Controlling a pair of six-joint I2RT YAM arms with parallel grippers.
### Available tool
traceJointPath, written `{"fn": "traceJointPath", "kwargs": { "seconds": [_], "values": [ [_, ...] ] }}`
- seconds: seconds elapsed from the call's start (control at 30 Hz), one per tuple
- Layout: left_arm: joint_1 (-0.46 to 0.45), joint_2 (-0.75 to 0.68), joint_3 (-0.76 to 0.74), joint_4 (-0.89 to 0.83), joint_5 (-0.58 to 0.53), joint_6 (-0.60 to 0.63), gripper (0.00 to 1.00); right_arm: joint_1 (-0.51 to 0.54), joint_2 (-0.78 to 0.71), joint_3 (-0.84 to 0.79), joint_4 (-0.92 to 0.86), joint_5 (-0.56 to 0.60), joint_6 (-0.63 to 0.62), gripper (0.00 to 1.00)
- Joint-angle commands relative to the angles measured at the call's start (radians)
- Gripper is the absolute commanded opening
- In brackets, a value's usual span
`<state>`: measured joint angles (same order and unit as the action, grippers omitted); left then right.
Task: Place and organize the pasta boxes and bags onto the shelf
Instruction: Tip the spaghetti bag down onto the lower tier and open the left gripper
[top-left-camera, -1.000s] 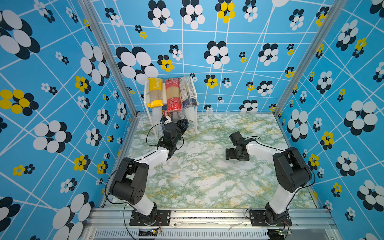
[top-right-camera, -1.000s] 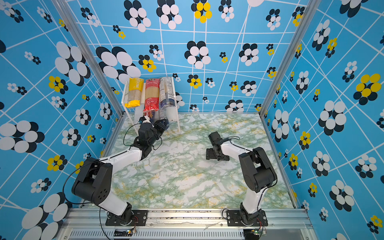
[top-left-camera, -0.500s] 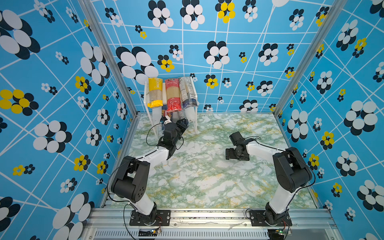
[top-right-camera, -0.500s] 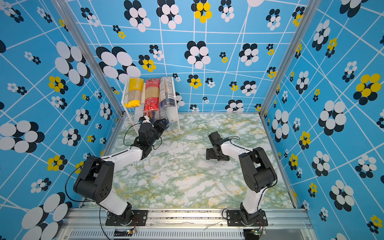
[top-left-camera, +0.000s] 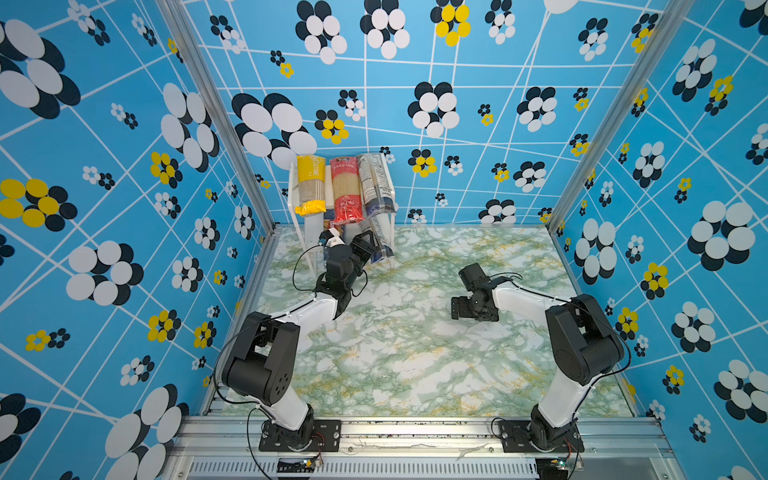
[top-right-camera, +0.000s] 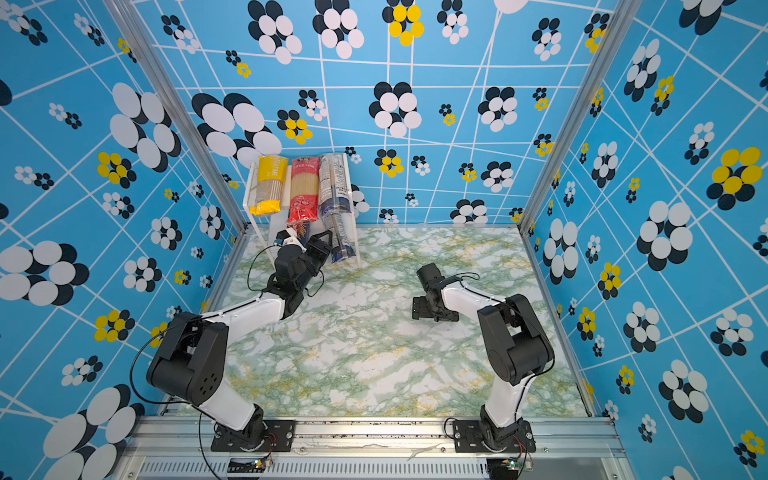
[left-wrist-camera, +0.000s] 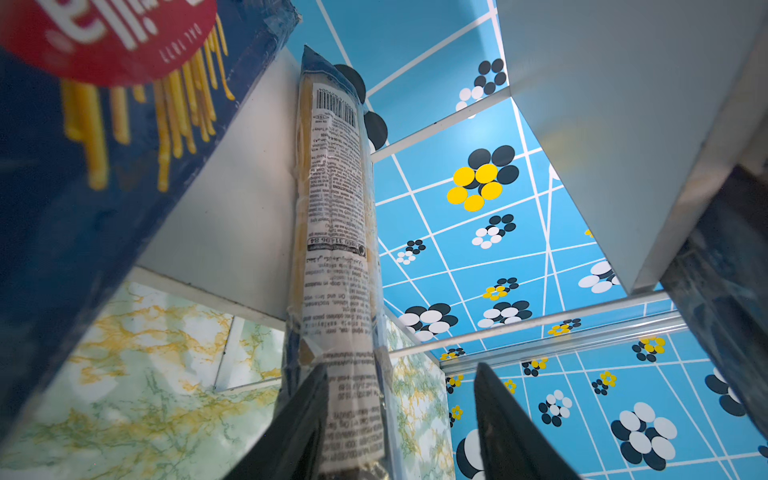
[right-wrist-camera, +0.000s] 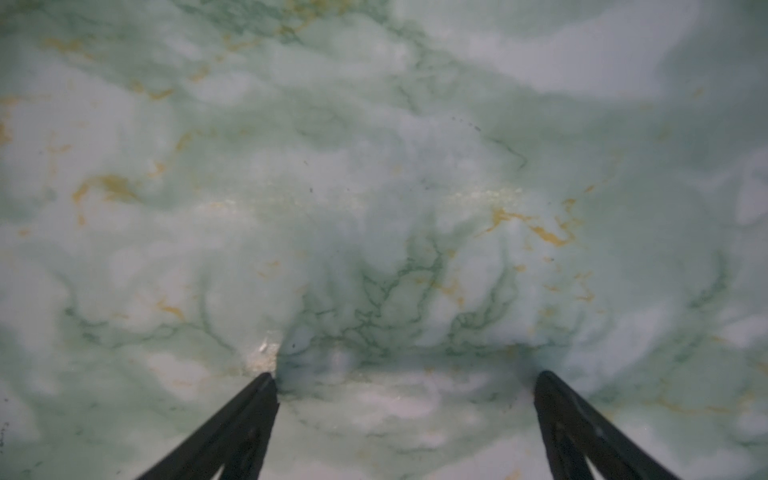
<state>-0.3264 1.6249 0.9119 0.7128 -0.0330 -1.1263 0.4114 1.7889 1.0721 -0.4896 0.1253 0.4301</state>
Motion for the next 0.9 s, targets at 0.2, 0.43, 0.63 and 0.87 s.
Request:
{"fn": "traceJointPath", "kwargs": {
  "seconds": [0.2,0.43,0.63,0.87],
  "values": [
    [0.003,-0.069,-0.022,0.008,0.037,0.059,0.60,-0.008,-0.031,-0.003,-0.014,-0.024,-0.013,0.99],
    [-0.027,-0.147,-0.068,-0.044,0.055,0.130,0.64,-0.008,-0.085,-0.001,0.015,-0.082,-0.026,0.99],
    [-0.070,-0.237,-0.136,-0.102,0.051,0.184,0.69,0.002,-0.180,-0.040,0.142,-0.180,-0.042,0.99],
    [-0.140,-0.364,-0.233,-0.197,0.009,0.279,0.99,0.069,-0.254,-0.046,0.346,-0.257,-0.036,0.99]
  ]
}}
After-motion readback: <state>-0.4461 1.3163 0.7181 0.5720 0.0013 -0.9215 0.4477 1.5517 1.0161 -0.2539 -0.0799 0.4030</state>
